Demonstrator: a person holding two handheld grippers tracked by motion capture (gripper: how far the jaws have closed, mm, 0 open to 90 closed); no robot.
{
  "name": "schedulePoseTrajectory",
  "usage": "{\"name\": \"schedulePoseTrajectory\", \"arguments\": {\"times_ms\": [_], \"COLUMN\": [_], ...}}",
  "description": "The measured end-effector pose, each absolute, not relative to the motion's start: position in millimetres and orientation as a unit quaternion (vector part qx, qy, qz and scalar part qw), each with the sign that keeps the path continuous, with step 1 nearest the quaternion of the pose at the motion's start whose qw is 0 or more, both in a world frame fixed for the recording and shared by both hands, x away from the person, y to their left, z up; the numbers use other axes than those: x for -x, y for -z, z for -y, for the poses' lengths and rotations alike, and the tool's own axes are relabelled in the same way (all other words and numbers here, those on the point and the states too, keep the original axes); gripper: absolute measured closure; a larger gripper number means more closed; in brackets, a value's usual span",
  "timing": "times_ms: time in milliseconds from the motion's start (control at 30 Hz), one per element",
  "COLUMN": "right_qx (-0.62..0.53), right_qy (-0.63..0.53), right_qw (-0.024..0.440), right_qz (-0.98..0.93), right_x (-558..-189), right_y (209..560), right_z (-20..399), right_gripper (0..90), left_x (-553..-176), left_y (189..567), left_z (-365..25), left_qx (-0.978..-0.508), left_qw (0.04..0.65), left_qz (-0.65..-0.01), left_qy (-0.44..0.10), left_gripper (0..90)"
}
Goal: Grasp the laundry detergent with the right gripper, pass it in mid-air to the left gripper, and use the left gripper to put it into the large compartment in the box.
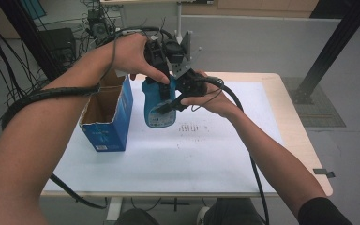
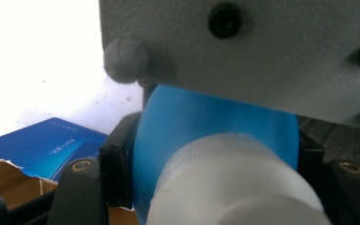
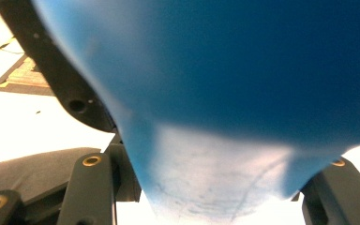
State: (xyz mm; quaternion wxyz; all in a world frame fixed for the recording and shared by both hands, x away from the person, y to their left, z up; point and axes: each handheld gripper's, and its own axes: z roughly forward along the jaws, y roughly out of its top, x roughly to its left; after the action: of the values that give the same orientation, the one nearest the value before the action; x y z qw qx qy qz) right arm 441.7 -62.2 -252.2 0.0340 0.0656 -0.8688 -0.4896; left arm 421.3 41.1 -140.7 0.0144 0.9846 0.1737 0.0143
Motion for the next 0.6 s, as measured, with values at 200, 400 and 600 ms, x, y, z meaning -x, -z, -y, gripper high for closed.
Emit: {"name": "schedulePoseTrajectory", "arguments": {"times_ms": [200, 400, 600], "right_qx": [-0.066, -0.067, -0.066], "right_qy": [0.489, 0.489, 0.491], "right_qw": [0.035, 0.034, 0.038], "right_qz": [0.869, 0.869, 0.868], "right_x": [-441.9, -442.7, -442.9], "right_y": [252.6, 253.0, 253.9], "right_z": [61.9, 62.3, 62.8], "right_gripper": [42.0, 41.9, 41.7], "left_x": [-421.8, -421.8, -421.7], "left_y": [140.5, 141.4, 141.5], "left_z": [-41.0, -40.9, -40.8], "left_qx": [-0.985, -0.985, -0.984], "left_qw": [0.012, 0.014, 0.014], "left_qz": [-0.171, -0.174, -0.174], "left_qy": [-0.015, -0.014, -0.013], "left_gripper": [36.4, 36.4, 36.5]}}
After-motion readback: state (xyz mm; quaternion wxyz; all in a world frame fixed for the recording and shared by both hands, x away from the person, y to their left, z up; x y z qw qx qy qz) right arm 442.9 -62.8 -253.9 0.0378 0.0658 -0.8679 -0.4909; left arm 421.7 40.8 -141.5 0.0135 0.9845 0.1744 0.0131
